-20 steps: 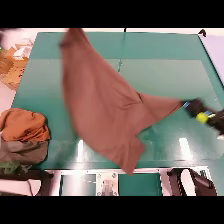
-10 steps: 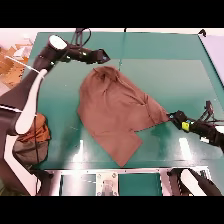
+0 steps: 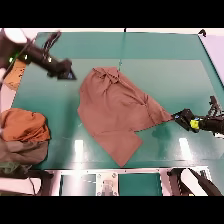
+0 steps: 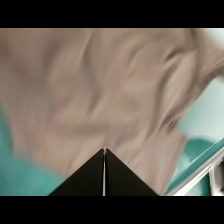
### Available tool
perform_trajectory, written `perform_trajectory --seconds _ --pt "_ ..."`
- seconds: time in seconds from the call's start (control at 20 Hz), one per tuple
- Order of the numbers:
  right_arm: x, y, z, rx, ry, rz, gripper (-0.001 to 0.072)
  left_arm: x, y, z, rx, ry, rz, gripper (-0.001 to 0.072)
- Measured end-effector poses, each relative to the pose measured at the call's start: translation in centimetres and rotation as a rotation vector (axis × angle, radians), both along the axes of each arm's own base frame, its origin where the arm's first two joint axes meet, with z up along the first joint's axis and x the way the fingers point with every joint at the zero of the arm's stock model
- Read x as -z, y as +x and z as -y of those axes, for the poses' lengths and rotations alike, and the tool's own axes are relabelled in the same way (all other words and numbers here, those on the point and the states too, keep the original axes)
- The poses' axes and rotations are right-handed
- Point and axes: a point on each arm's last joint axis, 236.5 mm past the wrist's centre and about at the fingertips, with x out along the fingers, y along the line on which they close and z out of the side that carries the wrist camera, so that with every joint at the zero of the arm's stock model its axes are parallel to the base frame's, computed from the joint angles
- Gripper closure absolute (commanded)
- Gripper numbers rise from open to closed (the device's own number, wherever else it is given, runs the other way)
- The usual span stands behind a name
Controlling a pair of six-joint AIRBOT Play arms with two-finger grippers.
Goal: Fold the shirts.
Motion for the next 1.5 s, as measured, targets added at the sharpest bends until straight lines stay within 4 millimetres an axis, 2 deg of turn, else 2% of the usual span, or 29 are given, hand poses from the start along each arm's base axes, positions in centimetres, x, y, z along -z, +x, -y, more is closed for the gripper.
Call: perform_trajectory --seconds 0.05,0.25,0.3,0.45,0.6,0.65,0.7,0.75,0.85,0.9,1.1,1.35,1.5 --pt "0.4 -0.5 -0.5 -0.007 0.015 -0.019 0.0280 1.3 -2.3 -0.5 -0.022 0.016 -0.036 0.0034" --pt "1.1 -1.1 -2.2 -0.046 0.037 -0.043 0.0281 9.2 -11.1 -1.3 -0.142 0.031 -0.203 0.0051" --pt "1.2 -1.0 -2.6 -0.051 0.038 -0.040 0.0281 11.3 -13.1 -0.9 -0.167 0.019 -0.244 0.0051" --pt "1.8 -0.1 -3.7 -0.061 0.051 -0.036 0.0282 15.6 -16.7 1.8 -0.208 -0.049 -0.281 0.0052" --pt "3.0 0.9 -5.0 -0.073 0.063 -0.047 0.0299 17.8 -17.4 4.6 -0.268 -0.110 -0.267 0.0054" --pt "3.3 1.3 -5.4 -0.079 0.066 -0.049 0.0346 18.2 -17.2 5.6 -0.297 -0.134 -0.274 0.0152" --pt "3.5 1.7 -5.6 -0.081 0.063 -0.046 0.0355 18.8 -16.9 6.2 -0.314 -0.140 -0.259 0.0303" --pt "3.6 2.1 -5.6 -0.079 0.055 -0.039 0.0363 19.4 -16.6 6.8 -0.322 -0.148 -0.250 0.0420" --pt "3.4 3.0 -5.6 -0.079 0.044 -0.022 0.0360 19.8 -15.7 7.7 -0.316 -0.159 -0.209 0.0623" --pt "3.3 3.4 -5.5 -0.082 0.034 -0.013 0.0360 19.9 -15.2 7.9 -0.314 -0.157 -0.186 0.0686" --pt "2.1 3.7 -5.4 -0.136 0.019 -0.019 0.0350 19.6 -13.8 7.9 -0.290 -0.156 -0.140 0.0687" --pt "1.8 1.9 -4.3 -0.169 0.005 -0.116 0.0341 19.1 -12.3 4.8 -0.295 -0.149 -0.138 0.0687" --pt "2.3 1.6 -4.2 -0.174 -0.011 -0.140 0.0365 18.8 -11.7 4.0 -0.294 -0.149 -0.132 0.0686"
